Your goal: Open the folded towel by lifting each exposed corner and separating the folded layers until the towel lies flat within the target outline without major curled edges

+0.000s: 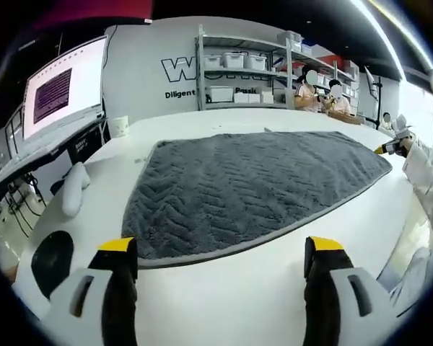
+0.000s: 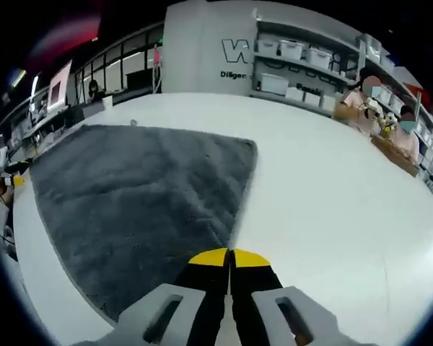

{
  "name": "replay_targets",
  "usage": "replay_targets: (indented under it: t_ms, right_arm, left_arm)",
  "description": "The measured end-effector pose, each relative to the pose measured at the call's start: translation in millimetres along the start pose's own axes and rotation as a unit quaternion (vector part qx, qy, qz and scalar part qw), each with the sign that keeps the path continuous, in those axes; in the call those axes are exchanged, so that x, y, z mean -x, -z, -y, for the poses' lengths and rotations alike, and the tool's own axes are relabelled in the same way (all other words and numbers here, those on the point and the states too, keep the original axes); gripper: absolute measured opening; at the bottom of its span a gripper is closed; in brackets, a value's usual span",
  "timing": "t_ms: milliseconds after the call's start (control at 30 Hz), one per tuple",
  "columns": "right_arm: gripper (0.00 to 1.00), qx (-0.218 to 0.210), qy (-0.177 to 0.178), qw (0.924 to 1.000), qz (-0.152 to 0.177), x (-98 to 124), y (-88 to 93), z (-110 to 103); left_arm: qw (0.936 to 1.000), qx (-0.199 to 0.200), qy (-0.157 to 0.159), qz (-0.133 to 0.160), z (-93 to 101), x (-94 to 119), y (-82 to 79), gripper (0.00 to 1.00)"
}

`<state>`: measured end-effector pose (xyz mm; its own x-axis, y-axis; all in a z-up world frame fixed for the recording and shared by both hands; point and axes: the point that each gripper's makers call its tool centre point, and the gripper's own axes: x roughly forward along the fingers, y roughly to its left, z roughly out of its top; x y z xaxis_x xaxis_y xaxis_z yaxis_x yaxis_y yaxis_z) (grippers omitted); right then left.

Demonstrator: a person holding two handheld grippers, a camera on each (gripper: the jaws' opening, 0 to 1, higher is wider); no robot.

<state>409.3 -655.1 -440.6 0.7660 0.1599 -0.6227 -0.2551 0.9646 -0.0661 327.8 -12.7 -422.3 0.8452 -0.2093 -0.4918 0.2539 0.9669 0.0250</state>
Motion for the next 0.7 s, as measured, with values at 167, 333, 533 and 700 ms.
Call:
replay_targets:
  t_ms: [167, 333, 533, 700]
  right_arm:
    - [0.00, 0.000, 0.004, 1.0000, -0.003, 1.0, 1.3, 2.4]
    - [0.00, 0.001, 0.005, 1.0000, -0.006, 1.4, 3.6, 6.3]
    - [0.00, 0.002, 0.005, 0.9999, -0.009, 2.4, 4.5, 8.6]
    - [0.00, 0.005, 0.011, 0.9998, -0.013, 3.8, 6.3, 10.6]
  left_arm:
    - [1.0000, -0.001, -0.001, -0.001, 0.1, 0.6, 0.5, 0.95]
    - [1.0000, -0.002, 0.002, -0.004, 1.2, -0.8, 2.9, 0.95]
    - [0.9999, -0.003, 0.007, -0.007, 3.6, -1.8, 4.7, 0.94]
    - [1.0000, -0.002, 0.005, -0.007, 2.0, -1.0, 5.8, 0.94]
